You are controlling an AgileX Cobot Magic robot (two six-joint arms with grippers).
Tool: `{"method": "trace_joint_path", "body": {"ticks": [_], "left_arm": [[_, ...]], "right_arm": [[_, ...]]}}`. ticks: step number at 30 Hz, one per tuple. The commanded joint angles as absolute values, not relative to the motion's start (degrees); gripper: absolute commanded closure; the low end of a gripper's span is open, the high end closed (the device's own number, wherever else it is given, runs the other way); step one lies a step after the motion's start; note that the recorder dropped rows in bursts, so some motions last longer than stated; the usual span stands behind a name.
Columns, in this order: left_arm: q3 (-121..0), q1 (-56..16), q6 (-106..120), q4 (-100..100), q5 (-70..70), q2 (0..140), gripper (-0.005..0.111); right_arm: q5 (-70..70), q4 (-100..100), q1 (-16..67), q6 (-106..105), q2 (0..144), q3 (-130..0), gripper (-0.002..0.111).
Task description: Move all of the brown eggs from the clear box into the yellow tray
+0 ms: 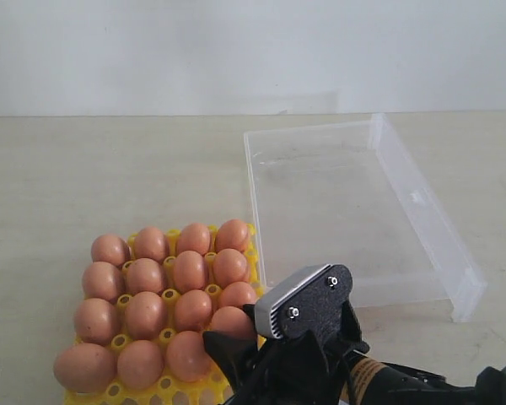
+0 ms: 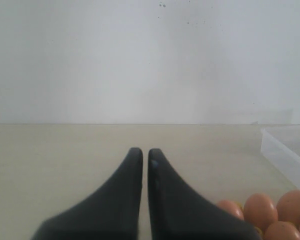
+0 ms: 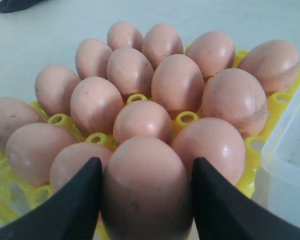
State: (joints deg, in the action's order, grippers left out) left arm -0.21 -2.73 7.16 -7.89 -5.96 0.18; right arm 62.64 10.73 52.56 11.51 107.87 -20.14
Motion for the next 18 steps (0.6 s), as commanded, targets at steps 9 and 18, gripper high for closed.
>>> {"method": "trace_joint_path", "body": {"ticks": [9,18], "left_arm": [[0.0,-2.57,7.33,-7.91,-5.67,0.0,0.103],[0.0,-2.57,7.33,-7.91,-5.95,0.0,0.103]], "right_arm": [[61.86,9.45,52.72,11.66,108.08,-20.17,0.067],[63.76,9.4,52.72,11.9,107.86,-20.17,0.046]]}}
